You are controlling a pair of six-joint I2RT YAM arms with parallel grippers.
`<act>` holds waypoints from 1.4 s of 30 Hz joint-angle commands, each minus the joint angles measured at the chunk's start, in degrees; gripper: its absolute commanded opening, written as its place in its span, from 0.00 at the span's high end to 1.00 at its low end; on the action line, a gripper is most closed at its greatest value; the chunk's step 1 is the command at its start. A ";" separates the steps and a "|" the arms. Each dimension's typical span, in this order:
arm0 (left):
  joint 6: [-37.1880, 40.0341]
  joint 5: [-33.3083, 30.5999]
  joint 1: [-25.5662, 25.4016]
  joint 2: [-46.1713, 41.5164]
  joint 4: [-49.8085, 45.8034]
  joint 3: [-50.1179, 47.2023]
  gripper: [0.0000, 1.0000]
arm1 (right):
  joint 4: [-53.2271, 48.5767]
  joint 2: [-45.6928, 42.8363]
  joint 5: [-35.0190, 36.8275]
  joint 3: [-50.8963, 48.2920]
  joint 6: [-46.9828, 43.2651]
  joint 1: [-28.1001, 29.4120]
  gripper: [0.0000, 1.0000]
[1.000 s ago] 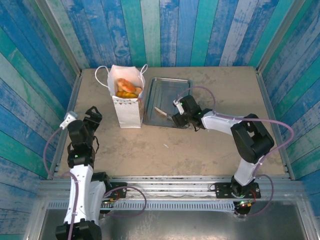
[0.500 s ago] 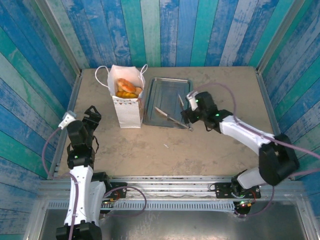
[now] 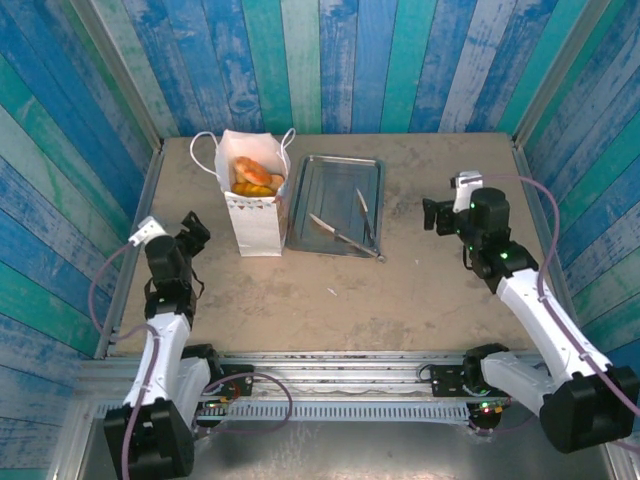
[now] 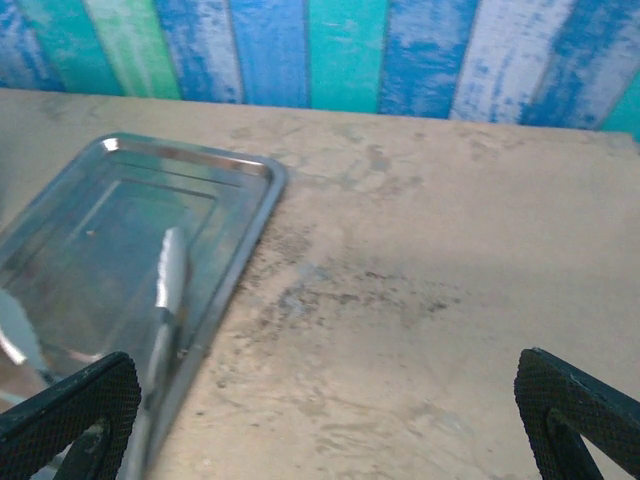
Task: Place the fake bread into the paper bag
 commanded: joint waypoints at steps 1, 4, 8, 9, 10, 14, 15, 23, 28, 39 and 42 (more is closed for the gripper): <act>5.89 -3.84 -2.62 3.57 9.16 -1.45 0.06 | 3.88 -3.04 3.85 -5.01 -1.40 -2.40 0.00; 8.52 -6.47 -4.44 7.89 16.56 -3.51 0.06 | 10.51 -4.88 8.48 -10.78 -3.80 -3.85 0.00; 13.59 -8.50 -4.62 12.71 24.12 -5.01 0.06 | 17.43 -3.84 10.35 -15.91 -5.57 -6.77 0.00; 14.70 -8.63 -4.62 13.37 25.38 -5.35 0.06 | 18.53 -3.19 10.20 -16.54 -4.81 -7.64 0.00; 16.16 -8.39 -4.62 14.12 27.57 -5.72 0.06 | 20.49 -2.07 10.03 -17.51 -3.95 -8.55 0.00; 20.13 -6.14 -4.62 17.90 36.27 -7.68 0.06 | 30.89 4.16 10.73 -21.58 -3.70 -10.00 0.00; 20.99 -5.51 -4.62 19.11 37.96 -7.89 0.06 | 33.32 5.98 10.72 -22.16 -3.88 -10.21 0.00; 23.75 0.45 -4.61 30.57 54.84 -11.56 0.06 | 46.15 17.67 6.72 -21.91 -7.48 -10.76 0.00; 24.93 4.12 -4.63 39.60 64.45 -11.72 0.06 | 44.64 18.00 2.55 -21.26 -9.28 -10.82 0.00; 27.53 4.53 -6.58 39.88 53.48 -5.87 0.06 | 54.81 19.55 -2.96 -24.92 -4.84 -10.66 0.00; 27.53 4.59 -6.56 39.81 53.20 -5.86 0.06 | 60.53 24.64 -2.89 -25.51 -5.44 -10.38 0.00</act>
